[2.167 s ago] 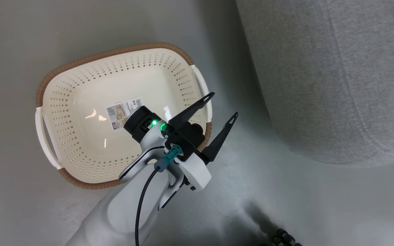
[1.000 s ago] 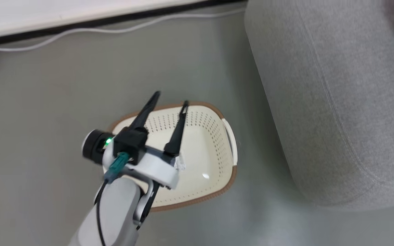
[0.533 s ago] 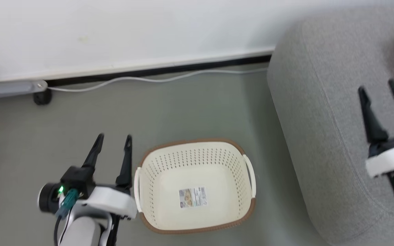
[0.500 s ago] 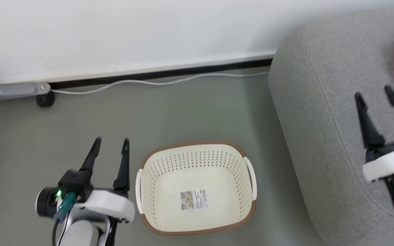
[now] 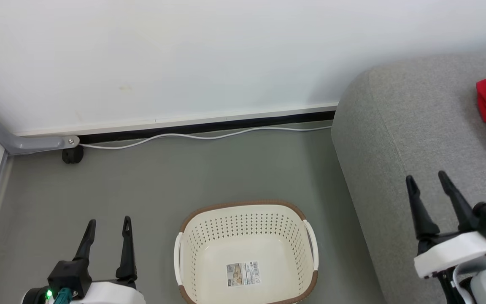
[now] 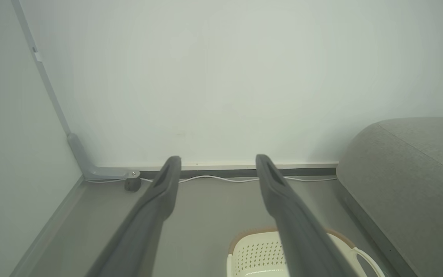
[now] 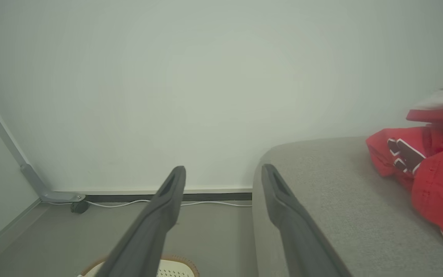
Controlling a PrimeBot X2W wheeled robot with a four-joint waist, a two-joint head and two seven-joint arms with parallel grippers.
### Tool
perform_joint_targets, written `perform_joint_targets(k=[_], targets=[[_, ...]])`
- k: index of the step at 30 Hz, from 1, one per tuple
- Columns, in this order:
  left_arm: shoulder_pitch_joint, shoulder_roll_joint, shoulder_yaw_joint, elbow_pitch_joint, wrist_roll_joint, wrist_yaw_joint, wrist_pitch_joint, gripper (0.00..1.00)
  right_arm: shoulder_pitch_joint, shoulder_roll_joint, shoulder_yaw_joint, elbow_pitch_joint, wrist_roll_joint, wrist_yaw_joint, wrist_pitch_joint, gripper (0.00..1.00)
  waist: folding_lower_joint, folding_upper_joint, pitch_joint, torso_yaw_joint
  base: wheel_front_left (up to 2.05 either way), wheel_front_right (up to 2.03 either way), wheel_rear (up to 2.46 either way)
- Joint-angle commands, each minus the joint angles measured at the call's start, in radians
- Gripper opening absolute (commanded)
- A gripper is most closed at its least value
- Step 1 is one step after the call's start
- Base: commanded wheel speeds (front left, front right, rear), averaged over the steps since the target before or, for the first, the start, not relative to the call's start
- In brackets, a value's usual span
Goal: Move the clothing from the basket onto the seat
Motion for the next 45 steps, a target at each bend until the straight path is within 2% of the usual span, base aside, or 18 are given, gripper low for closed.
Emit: perform_joint_targets(k=[1, 8, 16, 33, 34, 40, 45], targets=[[0.004, 0.007, 0.043, -0.037, 0.011, 0.010, -0.006, 1.00, 0.025, 0.007, 0.012, -0.011, -0.021, 0.001, -0.005, 1.00, 0.0000, 0.0000, -0.015, -0.003, 0.00, 0.00, 0.00], [0.053, 0.000, 0.065, -0.064, 0.010, 0.012, -0.006, 1.00, 0.079, 0.038, 0.030, 0.005, -0.057, 0.001, -0.005, 1.00, 0.0000, 0.0000, -0.037, -0.012, 0.00, 0.00, 0.00], [0.099, -0.003, 0.040, -0.087, -0.011, 0.016, -0.006, 1.00, 0.107, 0.057, 0.037, 0.041, -0.078, 0.001, -0.005, 1.00, 0.0000, 0.0000, -0.050, -0.022, 0.00, 0.00, 0.00], [0.100, -0.003, 0.005, -0.069, -0.029, -0.002, -0.006, 1.00, 0.092, 0.064, 0.018, 0.020, -0.091, 0.001, -0.005, 1.00, 0.0000, 0.0000, -0.055, -0.041, 0.00, 0.00, 0.00], [0.134, -0.007, -0.023, -0.045, -0.023, -0.001, 0.000, 0.00, 0.117, 0.074, 0.004, 0.049, -0.086, 0.000, 0.000, 0.00, 0.0000, 0.0000, -0.055, -0.041, 0.00, 0.00, 0.00], [0.134, -0.014, -0.022, 0.004, -0.048, -0.005, 0.008, 0.00, 0.142, 0.096, 0.008, 0.086, -0.062, 0.000, 0.008, 0.00, 0.0001, 0.0000, -0.056, -0.041, 0.00, 0.00, 0.00], [0.125, -0.014, -0.015, 0.003, -0.104, -0.012, 0.022, 0.00, 0.142, 0.101, -0.003, 0.078, -0.010, 0.000, 0.023, 0.00, 0.0022, 0.0000, -0.059, -0.039, 0.00, 0.00, 0.00]])
